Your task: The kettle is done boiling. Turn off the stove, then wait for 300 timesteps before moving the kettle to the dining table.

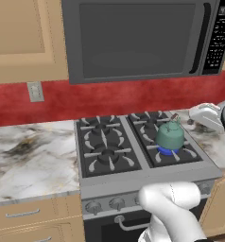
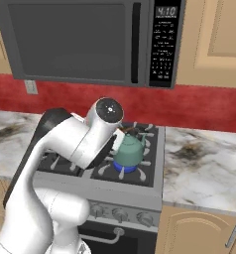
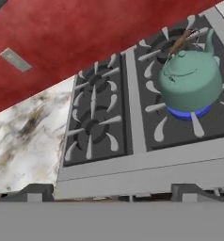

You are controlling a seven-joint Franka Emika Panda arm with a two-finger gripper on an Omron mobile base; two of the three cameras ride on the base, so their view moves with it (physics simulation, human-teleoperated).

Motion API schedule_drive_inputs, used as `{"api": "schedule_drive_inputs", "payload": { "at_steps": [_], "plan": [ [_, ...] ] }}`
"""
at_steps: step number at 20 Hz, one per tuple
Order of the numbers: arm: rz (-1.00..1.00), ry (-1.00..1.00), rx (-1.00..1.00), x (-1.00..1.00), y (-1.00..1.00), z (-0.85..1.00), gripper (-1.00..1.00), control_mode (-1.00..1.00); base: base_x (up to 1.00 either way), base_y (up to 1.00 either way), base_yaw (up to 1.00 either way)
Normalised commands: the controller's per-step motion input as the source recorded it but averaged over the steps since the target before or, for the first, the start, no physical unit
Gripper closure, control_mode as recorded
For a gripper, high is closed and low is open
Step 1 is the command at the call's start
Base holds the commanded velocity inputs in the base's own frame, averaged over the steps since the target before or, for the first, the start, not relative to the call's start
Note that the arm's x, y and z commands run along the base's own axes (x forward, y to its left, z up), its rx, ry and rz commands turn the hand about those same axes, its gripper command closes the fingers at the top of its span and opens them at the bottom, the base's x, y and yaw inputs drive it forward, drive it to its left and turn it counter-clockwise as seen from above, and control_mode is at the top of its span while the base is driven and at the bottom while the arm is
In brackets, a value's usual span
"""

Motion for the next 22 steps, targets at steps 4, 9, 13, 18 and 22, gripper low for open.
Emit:
{"api": "schedule_drive_inputs", "payload": {
  "at_steps": [4,9,13,18,22],
  "plan": [
    [-0.06,0.07,0.23,-0.21,-0.27,-0.12,-1.00,-1.00,0.00,0.00,0.00],
    [-0.06,0.09,0.26,-0.12,-0.28,-0.12,-1.00,-1.00,0.00,0.00,0.00],
    [-0.09,0.05,0.27,-0.28,-0.37,-0.11,-1.00,-1.00,0.00,0.00,0.00],
    [-0.07,0.01,0.26,-0.34,-0.34,-0.13,-1.00,-1.00,0.00,0.00,0.00],
    [-0.07,0.00,0.23,-0.31,-0.25,-0.13,-1.00,-1.00,0.00,0.00,0.00]
  ]
}}
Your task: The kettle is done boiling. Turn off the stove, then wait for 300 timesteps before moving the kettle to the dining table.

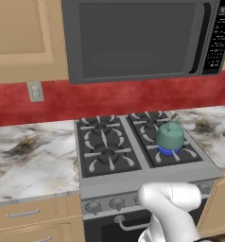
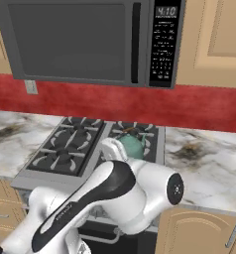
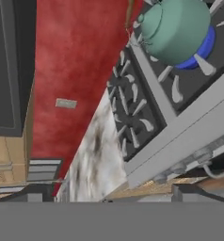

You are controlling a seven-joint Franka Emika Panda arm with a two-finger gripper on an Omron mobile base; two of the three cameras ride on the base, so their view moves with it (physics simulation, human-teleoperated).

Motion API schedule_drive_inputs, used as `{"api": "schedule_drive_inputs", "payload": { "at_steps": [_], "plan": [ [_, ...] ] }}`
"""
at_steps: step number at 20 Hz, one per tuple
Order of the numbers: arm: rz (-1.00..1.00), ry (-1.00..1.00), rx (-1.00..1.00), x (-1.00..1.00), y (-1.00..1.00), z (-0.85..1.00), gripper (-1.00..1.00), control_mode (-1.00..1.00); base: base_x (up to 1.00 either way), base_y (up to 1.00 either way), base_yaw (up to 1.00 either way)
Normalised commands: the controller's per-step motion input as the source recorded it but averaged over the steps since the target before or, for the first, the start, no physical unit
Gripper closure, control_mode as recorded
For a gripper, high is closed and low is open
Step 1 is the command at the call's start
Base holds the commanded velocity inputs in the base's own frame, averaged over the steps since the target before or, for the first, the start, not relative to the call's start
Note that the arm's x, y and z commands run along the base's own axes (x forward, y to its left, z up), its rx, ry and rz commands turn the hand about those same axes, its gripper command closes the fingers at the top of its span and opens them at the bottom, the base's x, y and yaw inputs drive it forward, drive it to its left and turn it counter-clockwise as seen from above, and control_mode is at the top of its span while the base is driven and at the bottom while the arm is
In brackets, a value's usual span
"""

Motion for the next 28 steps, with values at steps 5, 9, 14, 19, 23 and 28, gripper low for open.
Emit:
{"api": "schedule_drive_inputs", "payload": {
  "at_steps": [5,9,14,19,23,28],
  "plan": [
    [-0.08,0.00,0.18,-0.25,-0.13,-0.16,-1.00,-1.00,0.00,0.00,0.00],
    [-0.10,0.02,0.17,-0.14,-0.06,-0.20,-1.00,-1.00,0.00,0.00,0.00],
    [-0.10,0.01,0.17,-0.14,-0.02,-0.21,-1.00,-1.00,0.00,0.00,0.00],
    [-0.10,0.03,0.14,-0.16,0.00,-0.27,-1.00,-1.00,0.00,0.00,0.00],
    [-0.09,0.03,0.14,-0.21,0.00,-0.26,-1.00,-1.00,0.00,0.00,0.00],
    [-0.09,0.07,0.12,-0.22,0.00,-0.27,-1.00,-1.00,0.00,0.00,0.00]
  ]
}}
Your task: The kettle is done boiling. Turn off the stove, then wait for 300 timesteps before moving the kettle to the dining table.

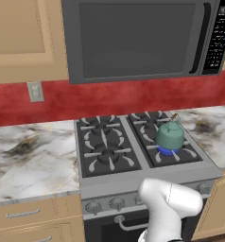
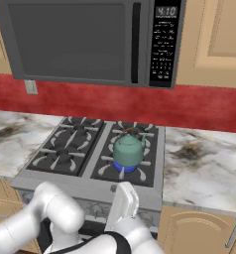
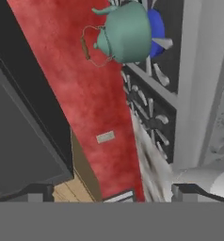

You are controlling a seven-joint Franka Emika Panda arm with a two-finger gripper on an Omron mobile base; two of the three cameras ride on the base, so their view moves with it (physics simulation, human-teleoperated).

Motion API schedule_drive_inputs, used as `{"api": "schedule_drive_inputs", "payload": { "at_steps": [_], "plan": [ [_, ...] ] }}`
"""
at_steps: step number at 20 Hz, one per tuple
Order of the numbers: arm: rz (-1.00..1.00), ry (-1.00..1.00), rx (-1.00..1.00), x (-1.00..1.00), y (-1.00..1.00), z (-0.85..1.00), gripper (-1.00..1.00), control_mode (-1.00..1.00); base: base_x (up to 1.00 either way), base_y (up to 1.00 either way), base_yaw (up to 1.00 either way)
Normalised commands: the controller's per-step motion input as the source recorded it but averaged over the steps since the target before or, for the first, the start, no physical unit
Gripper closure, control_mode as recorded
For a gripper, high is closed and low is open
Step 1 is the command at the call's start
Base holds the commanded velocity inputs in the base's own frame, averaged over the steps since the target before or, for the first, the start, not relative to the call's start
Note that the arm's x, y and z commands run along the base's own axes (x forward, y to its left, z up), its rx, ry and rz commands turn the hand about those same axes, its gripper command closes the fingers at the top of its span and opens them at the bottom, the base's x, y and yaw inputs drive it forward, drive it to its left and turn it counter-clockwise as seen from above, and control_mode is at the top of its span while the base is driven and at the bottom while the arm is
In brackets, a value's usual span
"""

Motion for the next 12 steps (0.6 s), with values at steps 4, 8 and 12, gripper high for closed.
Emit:
{"api": "schedule_drive_inputs", "payload": {
  "at_steps": [4,8,12],
  "plan": [
    [-0.07,0.08,0.08,-0.26,0.00,-0.24,-1.00,-1.00,0.00,0.00,0.00],
    [-0.07,0.03,0.02,-0.13,0.00,-0.19,-1.00,-1.00,0.00,0.00,0.00],
    [-0.07,0.01,0.01,-0.03,0.00,-0.21,-1.00,-1.00,0.00,0.00,0.00]
  ]
}}
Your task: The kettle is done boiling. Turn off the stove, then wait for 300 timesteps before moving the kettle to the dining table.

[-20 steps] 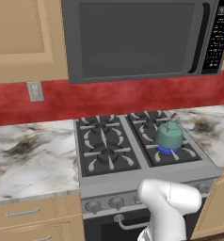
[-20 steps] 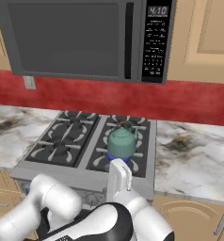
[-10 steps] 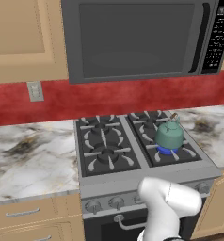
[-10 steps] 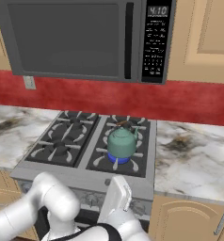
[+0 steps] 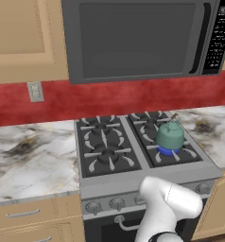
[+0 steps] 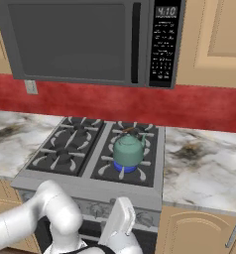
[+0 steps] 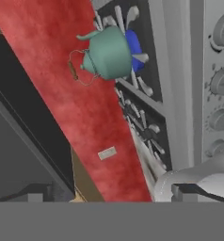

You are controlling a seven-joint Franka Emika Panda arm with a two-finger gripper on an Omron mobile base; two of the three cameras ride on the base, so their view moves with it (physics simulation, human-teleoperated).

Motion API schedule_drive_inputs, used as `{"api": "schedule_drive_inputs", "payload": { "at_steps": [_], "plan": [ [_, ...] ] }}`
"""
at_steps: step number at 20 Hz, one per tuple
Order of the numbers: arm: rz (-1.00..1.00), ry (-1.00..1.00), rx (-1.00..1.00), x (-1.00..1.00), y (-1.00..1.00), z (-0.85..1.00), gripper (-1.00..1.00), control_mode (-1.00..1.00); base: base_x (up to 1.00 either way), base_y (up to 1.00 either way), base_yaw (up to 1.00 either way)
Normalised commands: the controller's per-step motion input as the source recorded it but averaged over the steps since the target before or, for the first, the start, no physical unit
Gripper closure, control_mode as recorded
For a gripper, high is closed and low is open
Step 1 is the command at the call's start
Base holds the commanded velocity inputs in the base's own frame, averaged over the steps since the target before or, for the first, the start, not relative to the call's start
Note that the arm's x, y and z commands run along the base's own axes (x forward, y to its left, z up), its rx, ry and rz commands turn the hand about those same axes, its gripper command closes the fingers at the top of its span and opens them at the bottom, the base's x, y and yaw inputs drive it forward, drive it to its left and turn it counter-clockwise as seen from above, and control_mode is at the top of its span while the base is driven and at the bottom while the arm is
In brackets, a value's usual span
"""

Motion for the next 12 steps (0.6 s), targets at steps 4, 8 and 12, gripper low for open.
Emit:
{"api": "schedule_drive_inputs", "payload": {
  "at_steps": [4,8,12],
  "plan": [
    [-0.10,0.00,0.03,0.00,0.00,-0.29,-1.00,-1.00,0.00,0.00,0.00],
    [-0.11,0.00,0.05,0.00,-0.05,-0.30,-1.00,-1.00,0.00,0.00,0.00],
    [-0.12,0.00,0.04,0.00,-0.04,-0.27,-1.00,-1.00,0.00,0.00,0.00]
  ]
}}
